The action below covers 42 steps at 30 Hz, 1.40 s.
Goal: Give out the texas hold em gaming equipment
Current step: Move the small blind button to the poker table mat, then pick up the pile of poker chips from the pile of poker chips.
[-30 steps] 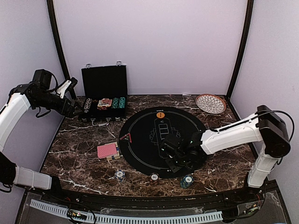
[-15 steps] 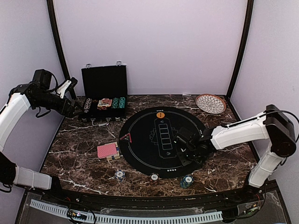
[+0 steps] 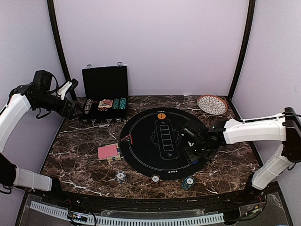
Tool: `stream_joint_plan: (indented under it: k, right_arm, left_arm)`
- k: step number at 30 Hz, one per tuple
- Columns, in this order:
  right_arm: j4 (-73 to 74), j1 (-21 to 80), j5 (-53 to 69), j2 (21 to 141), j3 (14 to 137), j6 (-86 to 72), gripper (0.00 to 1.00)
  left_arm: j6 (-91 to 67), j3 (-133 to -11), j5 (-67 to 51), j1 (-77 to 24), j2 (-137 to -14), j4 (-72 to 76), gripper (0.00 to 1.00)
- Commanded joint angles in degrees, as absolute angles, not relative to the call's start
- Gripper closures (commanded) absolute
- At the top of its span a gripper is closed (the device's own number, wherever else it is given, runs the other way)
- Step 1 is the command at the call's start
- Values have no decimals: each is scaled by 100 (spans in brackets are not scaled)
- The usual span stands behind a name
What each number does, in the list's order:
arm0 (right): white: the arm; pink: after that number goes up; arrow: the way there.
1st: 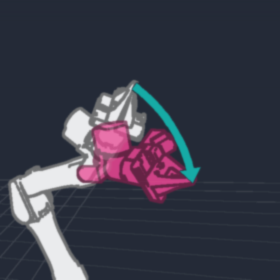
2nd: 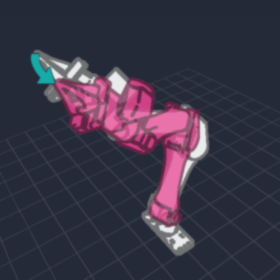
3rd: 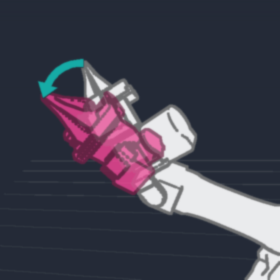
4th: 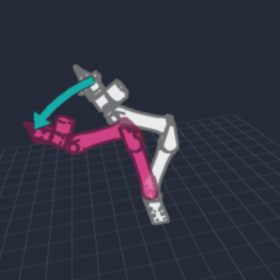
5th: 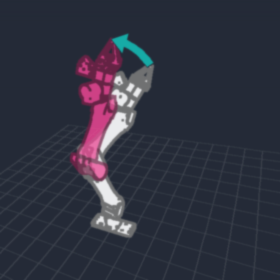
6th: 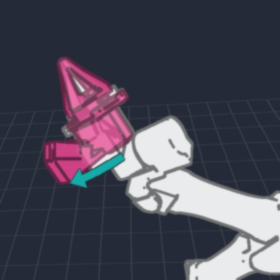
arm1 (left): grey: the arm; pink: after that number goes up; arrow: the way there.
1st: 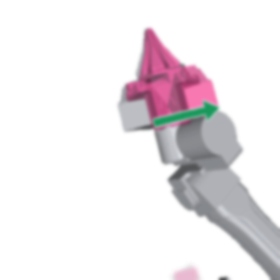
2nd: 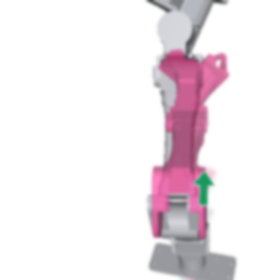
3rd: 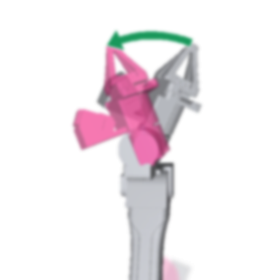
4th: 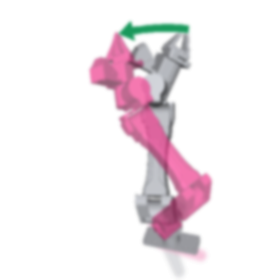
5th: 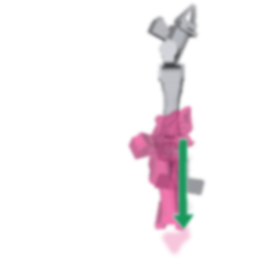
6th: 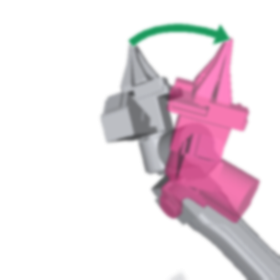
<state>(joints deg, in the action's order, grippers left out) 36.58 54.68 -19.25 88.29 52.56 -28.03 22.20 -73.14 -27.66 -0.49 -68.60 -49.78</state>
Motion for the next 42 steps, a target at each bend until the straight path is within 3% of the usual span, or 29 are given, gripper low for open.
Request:
stream_joint_plan:
  k: [1,11,17,29,42]
  right_arm:
    - [4575,5932,-1820,8065,5806,-2988,31]
    - [4909,6962,-1222,7664,5541,-3883,19]
    - [4813,7126,-1113,7923,5528,-3813,17]
    - [4178,7231,-936,8053,4916,-4087,31]
    - [4068,7255,-924,8027,4843,-4252,33]
  left_arm:
    - [2486,-7420,-2843,-18,-6905,-5295,1]
    - [2663,-7271,-2709,-18,-7011,-5509,1]
    - [2520,-7361,-2812,-18,-6963,-5484,1]
    - [2489,-7297,-2939,-18,-6813,-5524,1]
    - [2508,-7482,-3029,-18,-6803,-5647,1]
